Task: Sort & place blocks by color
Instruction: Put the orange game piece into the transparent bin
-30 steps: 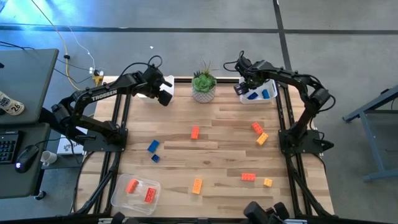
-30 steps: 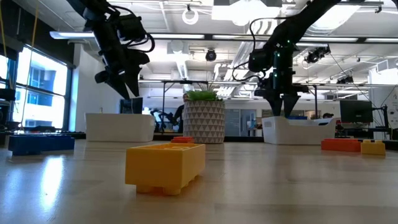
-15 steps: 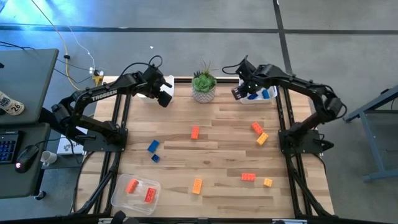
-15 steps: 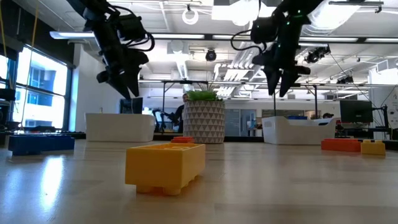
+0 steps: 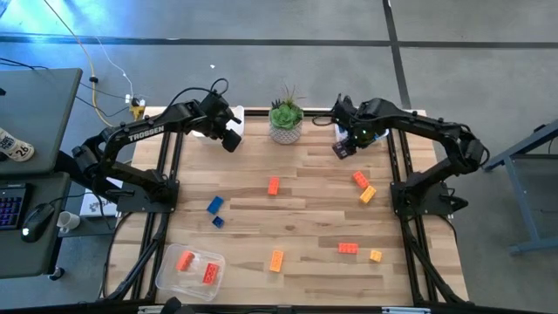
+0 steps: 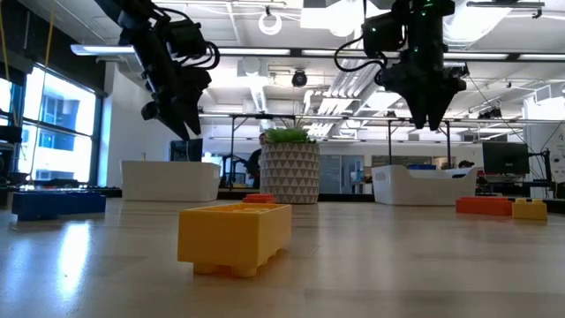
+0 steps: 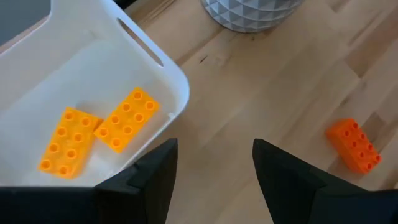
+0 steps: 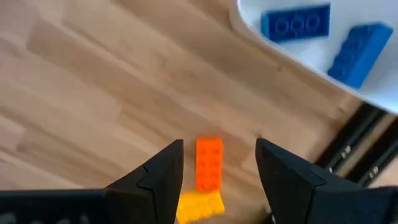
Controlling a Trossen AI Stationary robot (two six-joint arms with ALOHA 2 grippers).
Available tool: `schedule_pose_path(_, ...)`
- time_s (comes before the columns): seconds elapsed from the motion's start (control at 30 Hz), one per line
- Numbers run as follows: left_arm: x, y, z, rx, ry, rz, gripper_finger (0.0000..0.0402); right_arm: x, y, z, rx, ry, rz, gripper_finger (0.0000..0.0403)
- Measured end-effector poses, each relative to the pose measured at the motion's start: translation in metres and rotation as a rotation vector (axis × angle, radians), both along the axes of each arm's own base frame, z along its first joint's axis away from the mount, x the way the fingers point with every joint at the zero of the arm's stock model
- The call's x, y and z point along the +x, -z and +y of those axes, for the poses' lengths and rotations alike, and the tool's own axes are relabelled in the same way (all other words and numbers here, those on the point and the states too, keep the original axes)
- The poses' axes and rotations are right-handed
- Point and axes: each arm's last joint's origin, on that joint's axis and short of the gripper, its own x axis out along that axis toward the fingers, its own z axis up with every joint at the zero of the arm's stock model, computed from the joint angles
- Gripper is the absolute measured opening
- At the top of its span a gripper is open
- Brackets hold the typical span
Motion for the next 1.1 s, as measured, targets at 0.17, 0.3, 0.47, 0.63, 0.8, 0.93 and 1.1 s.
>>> schedule_pose_path(0.17, 0.0, 0.0, 0.0, 0.017, 0.034, 0.012, 0.0197, 0.003, 0.0, 0.014, 0.018, -0.025, 0.03, 0.0186)
schedule_pose_path(0.3, 0.0, 0.0, 0.0, 0.033, 0.067, 0.025, 0.0197, 0.007, 0.0, 0.026, 0.039, -0.003, 0.033, 0.0186)
schedule_pose_path(0.47, 0.0, 0.0, 0.0, 0.037, 0.075, 0.028, 0.0197, 0.013, 0.0, 0.043, 0.056, 0.0, 0.024, 0.0186)
schedule_pose_path(0.63, 0.0, 0.0, 0.0, 0.054, 0.112, 0.04, 0.0197, 0.017, 0.0, 0.058, 0.101, -0.048, 0.018, 0.0186)
schedule_pose_path(0.8, 0.0, 0.0, 0.0, 0.052, 0.106, 0.039, 0.0197, 0.018, 0.0, 0.069, 0.161, -0.033, 0.02, 0.0206)
schedule_pose_path(0.93, 0.0, 0.0, 0.0, 0.052, 0.106, 0.039, 0.0197, 0.017, 0.0, 0.073, 0.108, -0.007, 0.057, 0.0236)
schedule_pose_path(1.1, 0.0, 0.0, 0.0, 0.042, 0.084, 0.031, 0.0197, 0.017, 0.001, 0.073, 0.075, -0.008, 0.08, 0.0245)
